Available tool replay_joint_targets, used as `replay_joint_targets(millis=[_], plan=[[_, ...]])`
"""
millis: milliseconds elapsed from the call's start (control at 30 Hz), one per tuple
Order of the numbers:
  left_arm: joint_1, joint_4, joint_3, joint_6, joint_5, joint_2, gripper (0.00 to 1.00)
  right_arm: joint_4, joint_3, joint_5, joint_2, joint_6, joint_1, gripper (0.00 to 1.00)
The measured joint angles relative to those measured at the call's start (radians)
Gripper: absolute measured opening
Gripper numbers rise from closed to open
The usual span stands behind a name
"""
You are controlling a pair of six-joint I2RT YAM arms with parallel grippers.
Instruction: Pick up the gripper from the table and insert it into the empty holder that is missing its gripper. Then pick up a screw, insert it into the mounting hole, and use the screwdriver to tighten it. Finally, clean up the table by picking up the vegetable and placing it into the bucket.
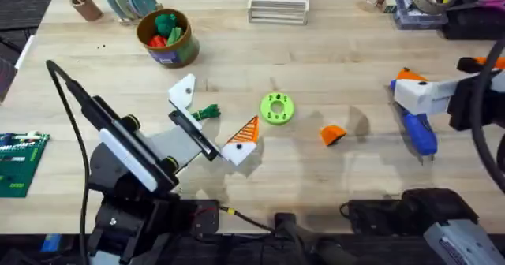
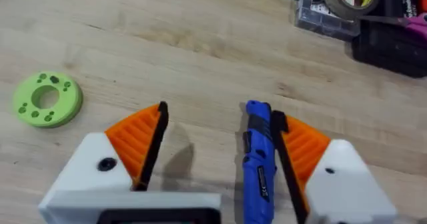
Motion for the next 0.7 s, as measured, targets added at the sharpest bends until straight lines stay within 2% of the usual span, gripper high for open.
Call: replay_joint_targets(millis=[500, 600, 700], plan=[[0.0, 0.0, 0.0, 0.0, 0.003, 0.0, 0.993, 0.0, 0.0, 0.0, 0.0, 0.0, 0.0, 0.993], [0.0, -0.001, 0.0, -0.001, 0.038, 0.0, 0.992, 0.0, 0.0, 0.0, 0.0, 0.0, 0.0, 0.992], [0.0, -0.003, 0.0, -0.027, 0.108, 0.0, 0.993, 0.0, 0.0, 0.0, 0.0, 0.0, 0.0, 0.991]])
